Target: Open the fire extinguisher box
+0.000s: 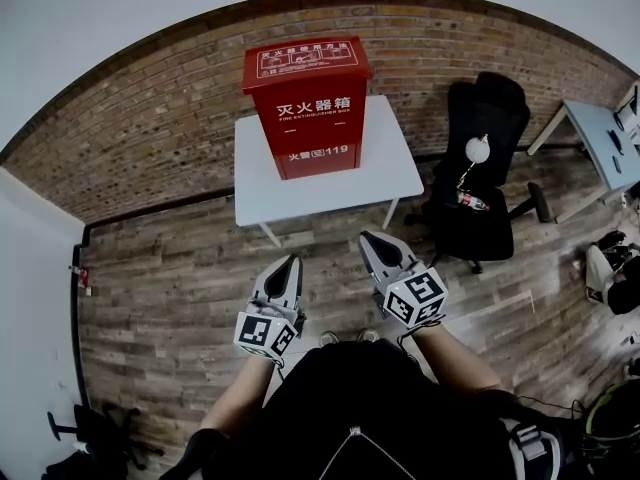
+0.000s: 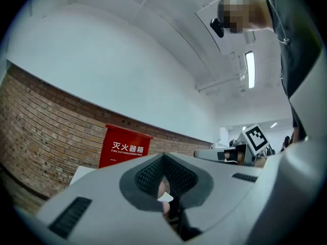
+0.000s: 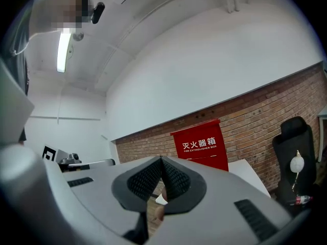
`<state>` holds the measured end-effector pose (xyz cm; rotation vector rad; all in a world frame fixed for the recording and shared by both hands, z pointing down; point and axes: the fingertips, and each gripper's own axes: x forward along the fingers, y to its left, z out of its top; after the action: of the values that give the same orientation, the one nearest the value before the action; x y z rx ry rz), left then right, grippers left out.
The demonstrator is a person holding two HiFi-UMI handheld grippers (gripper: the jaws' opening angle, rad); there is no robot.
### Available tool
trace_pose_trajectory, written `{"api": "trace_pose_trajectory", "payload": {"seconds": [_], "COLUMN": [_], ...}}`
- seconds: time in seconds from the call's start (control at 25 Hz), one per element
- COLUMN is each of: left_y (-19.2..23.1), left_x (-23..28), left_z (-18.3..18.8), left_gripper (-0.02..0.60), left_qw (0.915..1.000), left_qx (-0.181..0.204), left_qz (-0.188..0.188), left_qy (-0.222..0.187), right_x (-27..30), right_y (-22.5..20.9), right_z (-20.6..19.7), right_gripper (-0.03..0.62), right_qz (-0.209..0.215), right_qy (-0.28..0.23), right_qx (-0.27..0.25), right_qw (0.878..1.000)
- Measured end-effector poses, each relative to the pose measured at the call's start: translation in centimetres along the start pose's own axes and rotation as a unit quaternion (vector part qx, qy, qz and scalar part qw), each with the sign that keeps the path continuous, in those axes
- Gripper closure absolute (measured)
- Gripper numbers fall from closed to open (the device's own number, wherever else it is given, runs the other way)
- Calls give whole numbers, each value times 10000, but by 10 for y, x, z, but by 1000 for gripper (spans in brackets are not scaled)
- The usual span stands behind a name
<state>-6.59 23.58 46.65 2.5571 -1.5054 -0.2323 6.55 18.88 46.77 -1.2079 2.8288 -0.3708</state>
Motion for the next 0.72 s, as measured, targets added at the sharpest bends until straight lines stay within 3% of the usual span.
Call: {"api": "trace_pose_trajectory", "payload": {"seconds": [0.72], "left_y": [56], "left_x": [19], "left_z": [6], "left_gripper": [532], "left_qw": [9997], "left_qx": [149], "left_qz": [-218], "left_qy": [0], "right_x": [52], "right_y": [-2], "right_z": [2], "right_gripper": [576], "right_qz": [-479], "right_qy": [-83], "right_qx": [28], "right_qw": [9988]}}
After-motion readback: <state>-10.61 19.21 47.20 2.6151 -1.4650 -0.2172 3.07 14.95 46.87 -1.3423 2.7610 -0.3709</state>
